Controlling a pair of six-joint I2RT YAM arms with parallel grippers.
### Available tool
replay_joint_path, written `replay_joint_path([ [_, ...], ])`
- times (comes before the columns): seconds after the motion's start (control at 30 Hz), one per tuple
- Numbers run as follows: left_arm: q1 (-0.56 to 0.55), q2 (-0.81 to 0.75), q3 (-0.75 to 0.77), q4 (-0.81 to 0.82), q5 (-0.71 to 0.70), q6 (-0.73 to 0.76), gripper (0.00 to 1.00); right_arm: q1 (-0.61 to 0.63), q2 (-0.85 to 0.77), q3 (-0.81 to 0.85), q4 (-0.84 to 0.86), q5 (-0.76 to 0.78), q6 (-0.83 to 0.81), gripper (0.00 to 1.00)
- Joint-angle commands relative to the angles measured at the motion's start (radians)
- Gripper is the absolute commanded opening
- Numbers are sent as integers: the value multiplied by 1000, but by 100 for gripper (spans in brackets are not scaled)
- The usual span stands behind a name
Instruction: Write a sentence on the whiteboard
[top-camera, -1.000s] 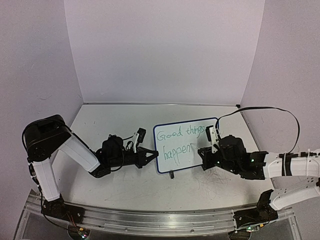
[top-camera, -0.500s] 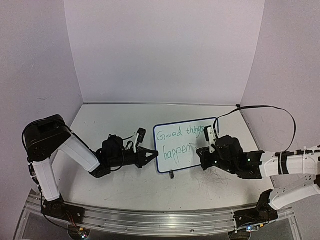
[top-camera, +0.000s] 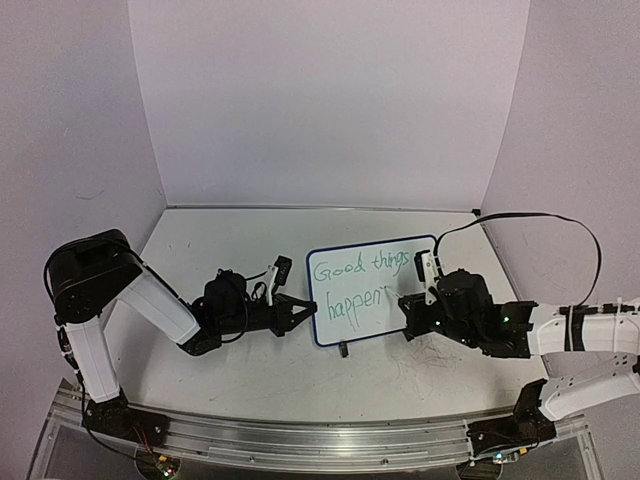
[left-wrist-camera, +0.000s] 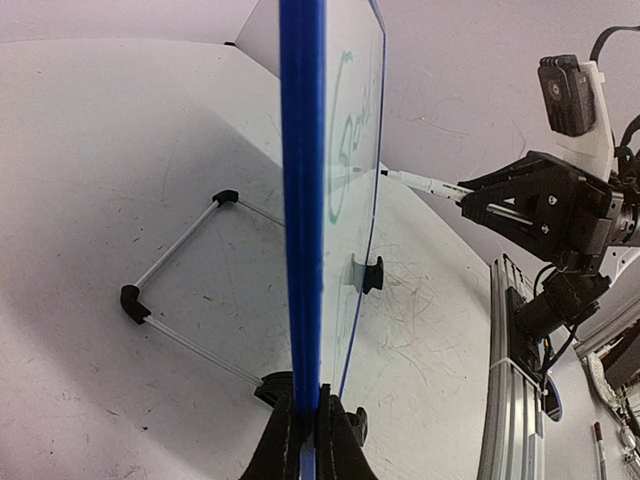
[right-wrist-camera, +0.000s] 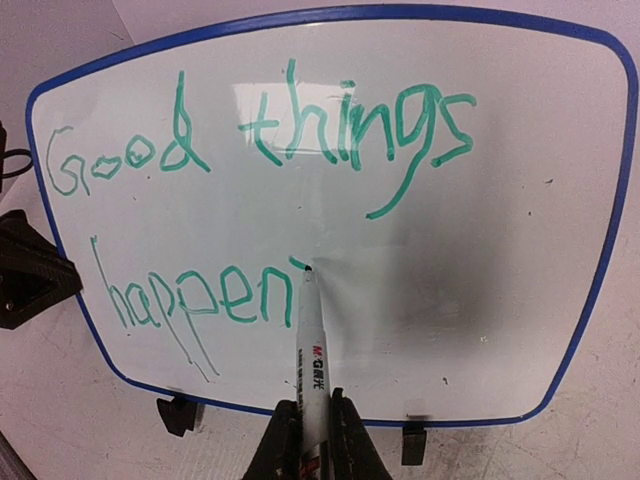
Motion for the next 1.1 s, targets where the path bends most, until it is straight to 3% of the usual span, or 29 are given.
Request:
replay_joint_path([
  [0.0,2,-40,-2,8,-15,19,0,-6,15,-2,16,-10,10,0],
  [1.07,2,-41,-3,7,-11,24,0,-3,37,-31,-17,-40,60,0],
])
